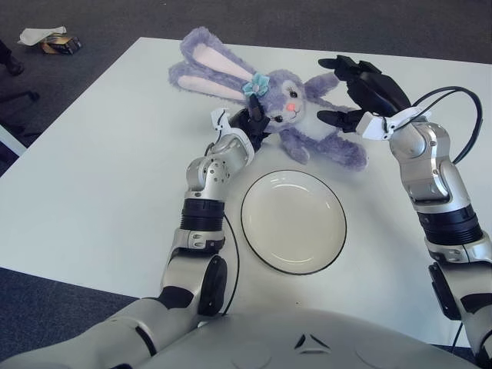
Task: Put the doll into the plate.
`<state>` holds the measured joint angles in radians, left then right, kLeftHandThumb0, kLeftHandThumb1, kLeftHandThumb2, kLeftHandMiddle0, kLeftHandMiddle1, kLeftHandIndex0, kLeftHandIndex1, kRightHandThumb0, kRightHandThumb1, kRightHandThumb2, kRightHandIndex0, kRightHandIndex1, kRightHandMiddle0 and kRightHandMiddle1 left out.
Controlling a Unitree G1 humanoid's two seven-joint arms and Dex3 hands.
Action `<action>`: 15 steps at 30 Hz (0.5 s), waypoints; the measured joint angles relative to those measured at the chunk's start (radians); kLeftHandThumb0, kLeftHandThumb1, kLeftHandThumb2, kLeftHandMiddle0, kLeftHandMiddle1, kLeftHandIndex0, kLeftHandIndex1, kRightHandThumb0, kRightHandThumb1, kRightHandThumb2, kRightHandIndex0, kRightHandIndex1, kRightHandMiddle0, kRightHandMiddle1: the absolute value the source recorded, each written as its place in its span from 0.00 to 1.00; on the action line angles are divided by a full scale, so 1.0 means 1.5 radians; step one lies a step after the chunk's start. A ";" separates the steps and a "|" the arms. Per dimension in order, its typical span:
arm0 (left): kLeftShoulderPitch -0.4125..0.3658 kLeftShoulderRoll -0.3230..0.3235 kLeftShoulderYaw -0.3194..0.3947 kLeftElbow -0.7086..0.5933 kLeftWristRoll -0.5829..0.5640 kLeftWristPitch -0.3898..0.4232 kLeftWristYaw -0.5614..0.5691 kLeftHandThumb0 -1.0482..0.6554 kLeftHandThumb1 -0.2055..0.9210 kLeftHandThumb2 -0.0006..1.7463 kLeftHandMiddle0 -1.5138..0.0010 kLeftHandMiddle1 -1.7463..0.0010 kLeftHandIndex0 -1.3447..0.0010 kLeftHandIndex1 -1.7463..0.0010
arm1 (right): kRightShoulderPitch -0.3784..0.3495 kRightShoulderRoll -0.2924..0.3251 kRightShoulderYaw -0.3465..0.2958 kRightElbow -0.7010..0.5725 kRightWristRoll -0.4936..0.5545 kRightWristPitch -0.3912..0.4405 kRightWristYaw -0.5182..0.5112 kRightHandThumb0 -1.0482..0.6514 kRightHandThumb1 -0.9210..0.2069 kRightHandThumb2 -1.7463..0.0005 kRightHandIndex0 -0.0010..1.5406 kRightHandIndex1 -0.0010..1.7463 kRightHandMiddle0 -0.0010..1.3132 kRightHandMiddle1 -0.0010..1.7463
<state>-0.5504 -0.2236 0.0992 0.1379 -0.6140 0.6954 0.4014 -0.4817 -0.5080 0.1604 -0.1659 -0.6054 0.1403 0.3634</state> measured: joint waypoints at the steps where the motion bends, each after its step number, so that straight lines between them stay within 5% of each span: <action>1: 0.000 0.000 -0.001 0.001 0.000 -0.001 0.000 0.21 0.78 0.53 1.00 0.27 1.00 0.24 | 0.000 0.000 0.002 0.000 0.001 0.004 0.007 0.00 0.00 0.61 0.00 0.14 0.00 0.18; 15: 0.000 0.000 -0.010 0.017 0.009 -0.030 0.000 0.21 0.86 0.47 1.00 0.41 1.00 0.35 | -0.004 0.013 0.027 0.056 0.007 0.008 0.029 0.00 0.00 0.62 0.00 0.08 0.00 0.18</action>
<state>-0.5508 -0.2237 0.0845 0.1637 -0.6004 0.6506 0.4015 -0.4883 -0.4883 0.2011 -0.0819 -0.5952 0.1528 0.4073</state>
